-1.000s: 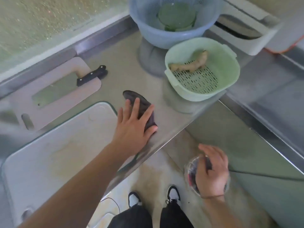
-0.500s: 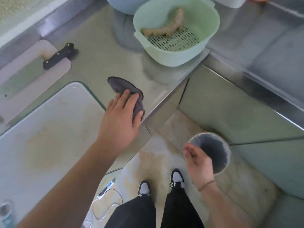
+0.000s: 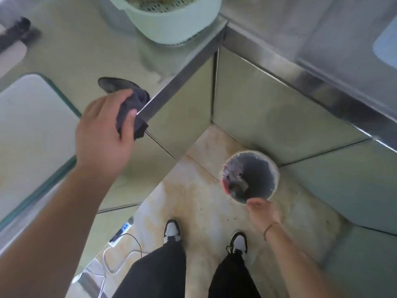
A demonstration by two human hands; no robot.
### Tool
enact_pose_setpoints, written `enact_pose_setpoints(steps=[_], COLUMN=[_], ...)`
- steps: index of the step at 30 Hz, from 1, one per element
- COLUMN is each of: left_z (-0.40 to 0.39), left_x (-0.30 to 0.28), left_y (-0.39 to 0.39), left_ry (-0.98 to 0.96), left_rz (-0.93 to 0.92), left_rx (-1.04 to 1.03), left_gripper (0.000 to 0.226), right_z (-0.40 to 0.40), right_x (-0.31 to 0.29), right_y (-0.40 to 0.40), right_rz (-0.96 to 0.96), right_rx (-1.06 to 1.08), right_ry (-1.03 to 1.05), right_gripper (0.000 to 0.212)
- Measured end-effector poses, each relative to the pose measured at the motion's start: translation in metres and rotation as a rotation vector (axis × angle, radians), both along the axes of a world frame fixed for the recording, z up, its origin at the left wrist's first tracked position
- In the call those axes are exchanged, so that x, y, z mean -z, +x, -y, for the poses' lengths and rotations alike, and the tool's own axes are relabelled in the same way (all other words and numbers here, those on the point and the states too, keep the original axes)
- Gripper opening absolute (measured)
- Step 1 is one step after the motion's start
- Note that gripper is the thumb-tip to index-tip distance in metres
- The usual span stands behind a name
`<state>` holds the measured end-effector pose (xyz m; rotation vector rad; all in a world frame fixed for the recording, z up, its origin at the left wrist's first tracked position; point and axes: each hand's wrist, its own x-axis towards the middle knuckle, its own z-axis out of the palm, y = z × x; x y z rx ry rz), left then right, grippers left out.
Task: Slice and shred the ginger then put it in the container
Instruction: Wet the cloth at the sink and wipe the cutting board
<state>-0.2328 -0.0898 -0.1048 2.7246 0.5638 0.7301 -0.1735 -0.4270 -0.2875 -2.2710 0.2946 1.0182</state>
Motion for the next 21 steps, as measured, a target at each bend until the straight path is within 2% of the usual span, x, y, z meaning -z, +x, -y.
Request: enact_pose_setpoints(steps=[4,7,10,12,14,17,19,21], left_z=[0.075,0.123,0.163,0.181,0.192,0.204,0.210,0.211], left_x=[0.032,0.081,0.132,0.169,0.208,0.265,0.292,0.308], left_y=[0.003,0.005,0.003,0.003,0.007,0.012,0.015,0.019], left_ry=[-0.025,-0.232,-0.598,-0.780,-0.889,-0.978,-0.993,-1.007], left_rz=[0.111,0.056,-0.014,-0.091,-0.187,-0.324,-0.365,-0.371], left_rx=[0.117,0.077,-0.110,-0.171,-0.188,-0.218,-0.243,-0.249], left_gripper=[0.024,0.022,0.021,0.020,0.019,0.025,0.026,0.021], right_z=[0.049,0.086,0.107,0.103,0.100,0.096,0.099,0.096], right_x=[0.050,0.090,0.135,0.147,0.173,0.211,0.239,0.260], right_y=[0.006,0.016,0.025,0.030,0.036,0.044,0.043,0.042], right_rz=[-0.065,-0.108,-0.137,-0.153,-0.146,-0.165,-0.263,-0.386], right_rx=[0.129,0.183,0.220,0.189,0.160,0.282,0.477,0.645], right_ry=[0.075,0.048,-0.023,-0.101,-0.161,-0.139,-0.018,0.157], right_gripper=[0.012,0.014,0.053,0.053,0.062,0.079,0.068,0.045])
